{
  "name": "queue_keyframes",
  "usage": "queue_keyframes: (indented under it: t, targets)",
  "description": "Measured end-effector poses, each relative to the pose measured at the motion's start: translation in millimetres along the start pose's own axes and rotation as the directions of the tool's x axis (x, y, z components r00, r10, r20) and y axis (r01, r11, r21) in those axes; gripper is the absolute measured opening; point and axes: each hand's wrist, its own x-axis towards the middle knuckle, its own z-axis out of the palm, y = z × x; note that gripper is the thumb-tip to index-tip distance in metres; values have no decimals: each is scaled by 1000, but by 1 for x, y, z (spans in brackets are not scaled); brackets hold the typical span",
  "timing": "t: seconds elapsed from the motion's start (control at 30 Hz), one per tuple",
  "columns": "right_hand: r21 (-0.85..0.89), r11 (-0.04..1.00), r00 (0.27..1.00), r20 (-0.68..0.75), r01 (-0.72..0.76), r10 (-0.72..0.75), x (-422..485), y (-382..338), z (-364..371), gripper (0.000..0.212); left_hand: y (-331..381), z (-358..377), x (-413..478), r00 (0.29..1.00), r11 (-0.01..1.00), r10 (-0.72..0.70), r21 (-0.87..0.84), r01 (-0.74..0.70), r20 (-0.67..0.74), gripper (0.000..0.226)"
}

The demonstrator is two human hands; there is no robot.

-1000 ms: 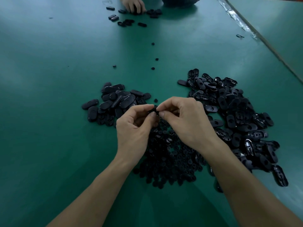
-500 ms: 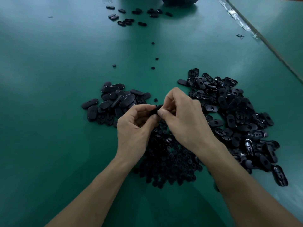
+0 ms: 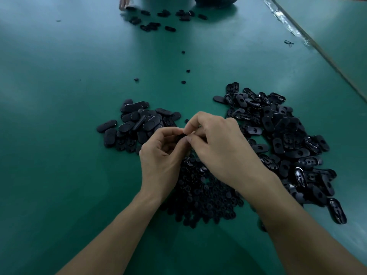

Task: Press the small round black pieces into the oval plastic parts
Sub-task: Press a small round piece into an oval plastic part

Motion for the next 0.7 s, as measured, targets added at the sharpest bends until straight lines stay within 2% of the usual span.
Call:
queue_keyframes:
  t: [0.1, 0.2, 0.3, 0.5, 0.7]
  targets:
    - [8, 1000, 999, 33, 22, -22, 1, 5, -8, 13, -2, 0, 0, 1000, 1000, -8, -21, 8, 7, 14]
    - [20, 998, 998, -33, 53, -52, 4, 13, -10, 16, -3, -1, 1, 999, 1000, -14, -23, 15, 38, 18]
    - [-15, 997, 997, -22, 76, -76, 8, 22, -9, 23, -3, -1, 1, 998, 999, -16, -45, 18, 59, 20]
    - [185, 981, 998, 9, 55, -57, 14, 37, -9, 15, -3, -1, 2, 998, 993, -44, -108, 50, 54, 23]
    - [212, 975, 998, 2, 63, -64, 16, 40, -7, 14, -3, -2, 2, 998, 988, -47, -143, 52, 38, 23]
